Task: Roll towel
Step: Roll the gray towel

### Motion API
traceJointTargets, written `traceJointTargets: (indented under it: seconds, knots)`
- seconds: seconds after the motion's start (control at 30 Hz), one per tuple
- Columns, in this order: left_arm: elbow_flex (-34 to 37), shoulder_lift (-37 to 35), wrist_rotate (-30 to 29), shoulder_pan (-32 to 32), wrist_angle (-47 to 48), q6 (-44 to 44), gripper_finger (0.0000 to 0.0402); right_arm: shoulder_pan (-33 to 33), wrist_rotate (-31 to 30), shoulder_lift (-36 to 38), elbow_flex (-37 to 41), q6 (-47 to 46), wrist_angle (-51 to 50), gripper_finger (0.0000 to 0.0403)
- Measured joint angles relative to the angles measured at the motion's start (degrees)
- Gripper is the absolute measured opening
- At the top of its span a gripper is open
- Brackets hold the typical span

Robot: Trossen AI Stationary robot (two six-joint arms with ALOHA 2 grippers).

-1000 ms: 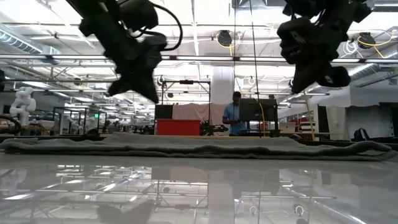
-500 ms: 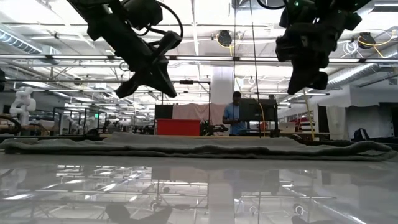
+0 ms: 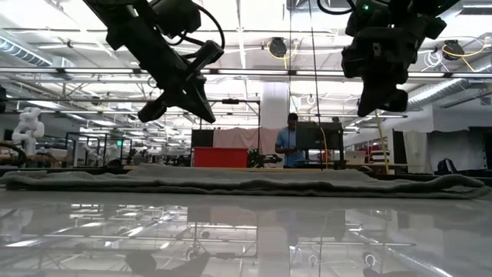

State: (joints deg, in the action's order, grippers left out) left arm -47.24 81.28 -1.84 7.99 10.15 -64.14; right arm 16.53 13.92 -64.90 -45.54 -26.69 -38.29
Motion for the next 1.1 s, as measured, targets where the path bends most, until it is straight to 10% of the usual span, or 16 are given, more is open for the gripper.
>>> traceJointTargets:
  seconds: [0.4, 1.1]
  knots:
    - [0.0, 0.0, -3.96, -1.79, 5.13, -1.14, 0.0006, -0.92, -3.05, -0.02, 0.0, -18.05, 1.24, 0.0]
    - [2.38, 2.15, -2.33, -12.56, 6.31, -2.98, 0.0006, -4.62, -6.5, -9.54, 0.0, -3.5, -0.11, 0.0]
